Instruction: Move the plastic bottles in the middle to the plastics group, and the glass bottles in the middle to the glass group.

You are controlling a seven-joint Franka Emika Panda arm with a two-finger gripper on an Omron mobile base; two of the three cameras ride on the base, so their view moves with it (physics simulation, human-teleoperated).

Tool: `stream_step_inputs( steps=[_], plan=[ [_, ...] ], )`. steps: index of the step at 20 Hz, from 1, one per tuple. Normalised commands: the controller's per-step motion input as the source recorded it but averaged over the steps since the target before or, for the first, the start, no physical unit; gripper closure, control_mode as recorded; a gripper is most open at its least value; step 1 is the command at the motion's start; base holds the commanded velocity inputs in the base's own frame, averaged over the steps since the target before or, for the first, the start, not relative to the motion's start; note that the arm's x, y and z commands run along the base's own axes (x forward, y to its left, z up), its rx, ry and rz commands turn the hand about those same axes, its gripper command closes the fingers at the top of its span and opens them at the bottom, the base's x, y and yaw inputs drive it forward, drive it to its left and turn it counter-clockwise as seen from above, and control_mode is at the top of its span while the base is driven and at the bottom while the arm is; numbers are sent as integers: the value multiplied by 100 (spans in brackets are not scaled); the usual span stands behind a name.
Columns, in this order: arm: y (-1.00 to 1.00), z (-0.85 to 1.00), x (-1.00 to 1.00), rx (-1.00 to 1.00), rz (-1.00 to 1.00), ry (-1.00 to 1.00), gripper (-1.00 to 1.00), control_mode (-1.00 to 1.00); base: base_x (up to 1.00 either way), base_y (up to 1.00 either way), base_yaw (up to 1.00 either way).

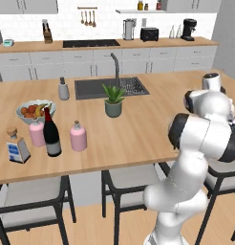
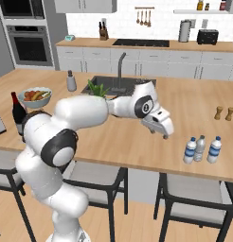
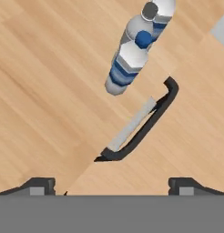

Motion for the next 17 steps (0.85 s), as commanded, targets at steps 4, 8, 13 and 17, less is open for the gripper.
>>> stream_step_inputs(
  steps=[4,8,13,17],
  plan=[
    [98,-3,-59,-4,9,-3,-100,-100,0,0,0],
    [76,18,-57,4,16,0,-100,-100,0,0,0],
    [50,29,-71,7,31,0,-100,-100,0,0,0],
    [48,29,-70,0,40,0,-100,-100,0,0,0]
  ],
)
